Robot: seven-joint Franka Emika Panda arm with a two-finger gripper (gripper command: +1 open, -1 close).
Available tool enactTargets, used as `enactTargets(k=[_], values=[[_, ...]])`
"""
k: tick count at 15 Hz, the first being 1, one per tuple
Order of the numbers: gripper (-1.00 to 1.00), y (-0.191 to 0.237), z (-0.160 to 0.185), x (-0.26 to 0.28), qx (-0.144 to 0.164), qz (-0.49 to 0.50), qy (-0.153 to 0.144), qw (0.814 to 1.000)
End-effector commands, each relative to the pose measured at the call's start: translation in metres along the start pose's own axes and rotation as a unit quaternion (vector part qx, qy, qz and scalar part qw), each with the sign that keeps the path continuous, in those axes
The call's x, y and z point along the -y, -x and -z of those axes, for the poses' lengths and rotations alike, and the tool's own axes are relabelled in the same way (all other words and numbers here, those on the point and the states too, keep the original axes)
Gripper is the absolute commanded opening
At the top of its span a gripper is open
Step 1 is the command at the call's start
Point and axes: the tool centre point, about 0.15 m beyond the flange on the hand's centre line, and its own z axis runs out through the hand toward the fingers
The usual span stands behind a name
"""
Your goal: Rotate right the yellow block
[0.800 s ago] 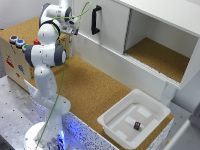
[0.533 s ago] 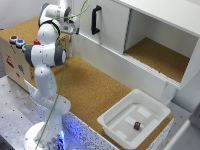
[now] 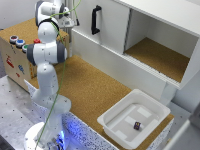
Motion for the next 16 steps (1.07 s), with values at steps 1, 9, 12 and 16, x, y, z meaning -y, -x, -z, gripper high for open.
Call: enactTargets(k=[1,9,12,16], values=[[1.00,-0.036,-0.016,0.016,0.116,0.137,-0.055,0.982],[1.00,-0.020,-0.046,0.011,0.159,0.169,-0.042,0.972],[1.00,-0.023,-0.051,0.012,0.157,0.168,-0.044,0.972],[-1.00,-0.024,-0.053,0.015,0.162,0.175,-0.046,0.970]])
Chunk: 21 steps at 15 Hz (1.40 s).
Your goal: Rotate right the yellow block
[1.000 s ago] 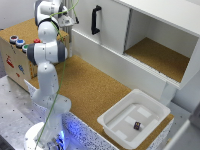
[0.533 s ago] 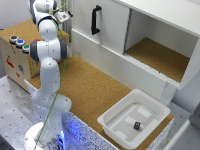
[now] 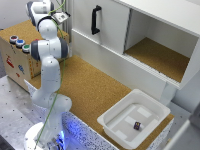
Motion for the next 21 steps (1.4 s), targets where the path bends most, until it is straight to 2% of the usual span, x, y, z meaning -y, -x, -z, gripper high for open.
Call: enactTargets(k=[1,7,10,14,15,17,21], values=[[-1.00,-0.020,0.003,-0.014,0.071,0.017,-0.033,0.997],[-1.00,-0.023,0.013,-0.011,0.084,0.000,-0.029,0.996],[-1.00,-0.023,0.027,-0.013,0.056,-0.070,-0.050,0.995],[-1.00,-0.022,0.030,-0.003,0.080,-0.176,-0.044,0.980],[-1.00,-0.022,0.030,0.000,0.085,-0.202,-0.042,0.975],[-1.00,-0.022,0.028,0.012,0.083,-0.287,-0.046,0.953],[-1.00,-0.027,0.024,0.024,0.079,-0.421,-0.018,0.904]])
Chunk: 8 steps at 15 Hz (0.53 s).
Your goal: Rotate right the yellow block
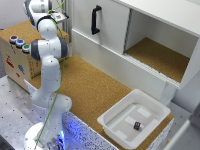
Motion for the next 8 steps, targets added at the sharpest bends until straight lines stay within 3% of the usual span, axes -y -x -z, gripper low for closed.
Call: enactTargets(k=[1,4,8], values=[[-1.00,-0.021,0.009,0.011,0.041,-0.162,0.006,0.986],[-1.00,-0.024,0.005,-0.001,0.025,-0.274,0.024,0.961],[-1.00,-0.011,-0.002,-0.042,-0.002,-0.423,0.024,0.906]])
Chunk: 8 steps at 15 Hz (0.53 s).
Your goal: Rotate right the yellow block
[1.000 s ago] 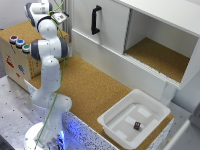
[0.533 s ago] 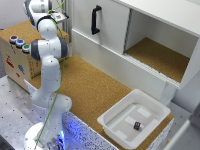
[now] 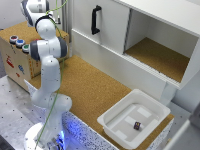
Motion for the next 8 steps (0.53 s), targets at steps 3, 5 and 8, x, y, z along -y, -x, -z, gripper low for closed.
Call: enactTargets(k=[3,5,8], values=[[-1.00,-0.040,-0.007,-0.045,0.001,-0.218,0.017,0.976],[-1.00,-0.037,-0.008,-0.053,-0.015,-0.287,0.034,0.957],[-1.00,-0.030,-0.010,-0.055,-0.031,-0.359,0.012,0.933]])
